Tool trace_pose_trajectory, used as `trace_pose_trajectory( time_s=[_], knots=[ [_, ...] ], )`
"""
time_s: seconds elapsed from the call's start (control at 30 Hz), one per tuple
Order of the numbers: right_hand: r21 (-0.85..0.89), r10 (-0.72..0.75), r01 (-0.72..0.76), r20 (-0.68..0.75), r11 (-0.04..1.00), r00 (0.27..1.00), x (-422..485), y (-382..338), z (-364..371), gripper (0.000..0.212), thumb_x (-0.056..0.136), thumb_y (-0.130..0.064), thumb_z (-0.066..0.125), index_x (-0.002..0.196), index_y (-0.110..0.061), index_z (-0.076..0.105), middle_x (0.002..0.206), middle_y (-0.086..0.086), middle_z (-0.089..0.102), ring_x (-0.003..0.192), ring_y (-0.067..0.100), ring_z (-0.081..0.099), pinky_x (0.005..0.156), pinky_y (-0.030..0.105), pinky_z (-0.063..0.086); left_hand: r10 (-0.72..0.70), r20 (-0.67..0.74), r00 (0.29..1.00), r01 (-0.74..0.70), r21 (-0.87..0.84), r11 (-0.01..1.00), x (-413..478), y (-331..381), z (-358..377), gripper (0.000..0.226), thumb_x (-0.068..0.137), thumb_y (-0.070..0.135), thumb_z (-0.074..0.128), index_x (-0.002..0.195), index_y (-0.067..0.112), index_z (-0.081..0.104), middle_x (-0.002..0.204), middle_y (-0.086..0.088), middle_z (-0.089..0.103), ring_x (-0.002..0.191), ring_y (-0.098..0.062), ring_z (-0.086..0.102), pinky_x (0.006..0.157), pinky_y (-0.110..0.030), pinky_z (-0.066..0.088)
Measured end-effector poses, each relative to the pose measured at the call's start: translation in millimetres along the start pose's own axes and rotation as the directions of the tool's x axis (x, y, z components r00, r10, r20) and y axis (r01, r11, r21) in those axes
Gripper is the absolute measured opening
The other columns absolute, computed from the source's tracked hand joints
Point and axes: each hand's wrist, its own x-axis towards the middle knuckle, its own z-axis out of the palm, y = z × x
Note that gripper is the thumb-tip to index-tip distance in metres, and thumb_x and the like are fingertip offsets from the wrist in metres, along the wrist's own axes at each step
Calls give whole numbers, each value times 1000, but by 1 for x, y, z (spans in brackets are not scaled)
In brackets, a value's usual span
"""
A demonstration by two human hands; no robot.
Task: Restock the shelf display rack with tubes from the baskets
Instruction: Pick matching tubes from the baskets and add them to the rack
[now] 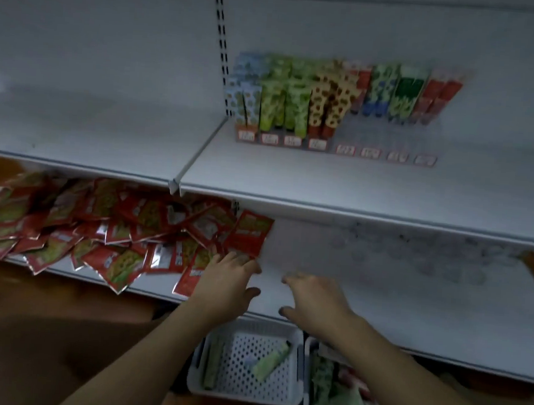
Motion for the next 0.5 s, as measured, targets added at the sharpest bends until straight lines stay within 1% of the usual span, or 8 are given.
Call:
trace_pose_trajectory(
  time_s=[0.07,0.13,0.2,0.27,0.33,0.4,0.47,0.5],
  knots=[
    [-15,4,-3,107,1000,994,4,7,32,50,85,-39,64,127,-17,49,124,7,54,107,28,56,88,39,50,-56,148,987,63,-40,997,-9,-5,31,42,89,42,58,128,26,51,133,4,51,125,-19,41,99,-35,33],
    [-8,18,-17,206,1000,978,6,12,62,46,84,-32,66,124,-15,52,120,8,55,105,28,56,86,36,49,-77,278,958,91,-39,995,-18,-7,62,43,88,40,59,127,25,50,130,2,52,123,-21,42,99,-36,34],
    [-5,37,-38,306,999,951,9,14,89,34,85,-25,63,116,-14,58,113,9,59,98,26,58,80,35,49,-79,385,920,79,14,997,-21,-9,90,46,87,40,59,128,23,49,130,-1,52,123,-22,42,100,-39,34],
    [-22,53,-49,377,999,925,11,16,114,22,84,-15,59,105,-11,64,107,11,63,90,26,60,75,34,51,-84,457,886,61,67,996,-20,-10,108,47,88,39,58,130,21,47,133,-3,50,126,-24,41,104,-41,32],
    [-28,35,-26,412,999,910,16,18,136,24,85,-7,56,108,-9,64,113,14,61,96,29,59,81,35,50,-92,499,862,54,91,994,-15,-14,122,48,89,40,57,131,19,46,133,-5,49,126,-26,41,105,-44,33],
    [-38,-20,39,407,999,913,24,17,153,29,88,-3,53,116,-9,62,119,15,56,106,32,54,91,35,44,-113,534,838,67,105,992,-9,-19,135,47,88,40,58,129,19,47,131,-6,51,124,-27,44,103,-44,36],
    [-43,-81,107,400,993,913,35,12,169,28,87,-1,54,112,-8,64,116,13,60,108,30,55,99,35,39,-185,561,807,130,136,982,-6,-24,150,44,88,36,58,126,17,49,128,-7,55,119,-27,50,100,-41,41],
    [-50,-103,135,405,990,908,41,10,177,26,86,-1,56,109,-9,66,112,13,62,106,29,55,102,37,39,-249,586,771,205,142,968,-7,-25,159,43,87,32,58,126,16,49,127,-7,56,117,-26,53,96,-40,44]
  ],
)
